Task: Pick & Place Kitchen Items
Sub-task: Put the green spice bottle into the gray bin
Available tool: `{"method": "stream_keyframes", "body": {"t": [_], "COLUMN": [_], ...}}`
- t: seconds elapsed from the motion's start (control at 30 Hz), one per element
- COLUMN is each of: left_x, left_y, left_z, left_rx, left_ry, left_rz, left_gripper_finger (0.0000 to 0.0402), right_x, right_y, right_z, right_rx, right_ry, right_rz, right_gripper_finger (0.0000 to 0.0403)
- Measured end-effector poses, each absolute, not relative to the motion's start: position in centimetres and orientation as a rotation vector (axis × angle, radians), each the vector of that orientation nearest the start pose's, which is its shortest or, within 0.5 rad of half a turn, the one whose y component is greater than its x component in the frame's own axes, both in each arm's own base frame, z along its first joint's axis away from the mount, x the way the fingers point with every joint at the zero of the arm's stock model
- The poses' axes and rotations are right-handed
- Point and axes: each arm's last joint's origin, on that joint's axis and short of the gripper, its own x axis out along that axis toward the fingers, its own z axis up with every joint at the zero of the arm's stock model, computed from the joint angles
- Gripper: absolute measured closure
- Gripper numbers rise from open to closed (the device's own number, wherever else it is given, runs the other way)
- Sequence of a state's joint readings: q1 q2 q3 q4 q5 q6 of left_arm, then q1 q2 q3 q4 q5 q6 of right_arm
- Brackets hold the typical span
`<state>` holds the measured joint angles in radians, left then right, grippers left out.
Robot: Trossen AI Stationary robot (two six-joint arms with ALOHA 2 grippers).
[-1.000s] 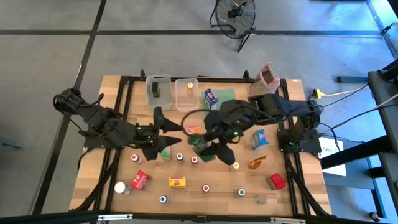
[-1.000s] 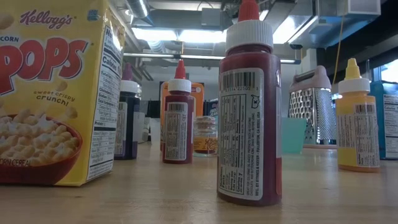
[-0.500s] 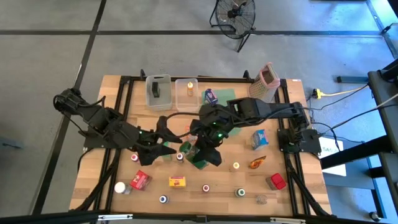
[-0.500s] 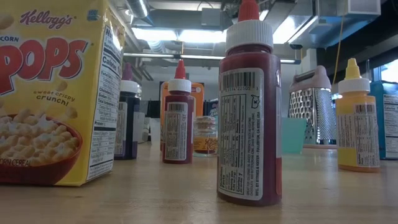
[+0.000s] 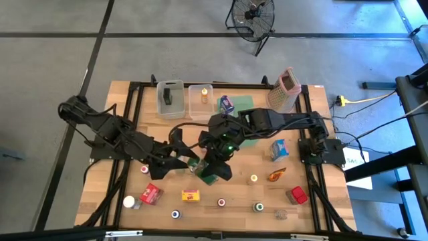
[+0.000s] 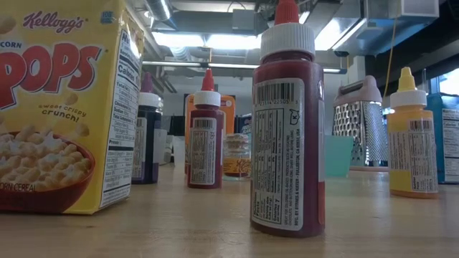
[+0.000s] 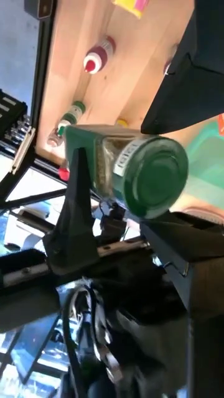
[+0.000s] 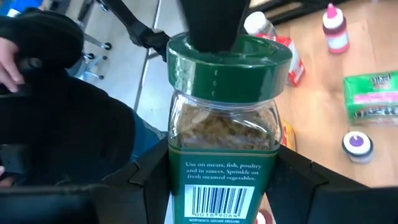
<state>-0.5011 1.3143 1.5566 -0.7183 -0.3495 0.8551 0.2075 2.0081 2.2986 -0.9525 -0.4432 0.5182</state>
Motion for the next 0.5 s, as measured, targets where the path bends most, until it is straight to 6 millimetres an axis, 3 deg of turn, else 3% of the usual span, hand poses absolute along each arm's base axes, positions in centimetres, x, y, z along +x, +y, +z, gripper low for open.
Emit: {"method": "stream_keyframes", "body": {"t": [0.5], "left_x": [24.7], "left_y": [-12.7], "left_z": [42.6], "left_rx": [1.078], "left_ry": [0.289], "left_rz": [-0.439], "left_gripper_finger": [0.0167], "right_x": [41.6], "right_y": [10.3], "right_z": [40.9], "right_rx": [0.571], "right_ry": [0.822], "right_rz": [0.459], "right_gripper_finger": [0.0201]}}
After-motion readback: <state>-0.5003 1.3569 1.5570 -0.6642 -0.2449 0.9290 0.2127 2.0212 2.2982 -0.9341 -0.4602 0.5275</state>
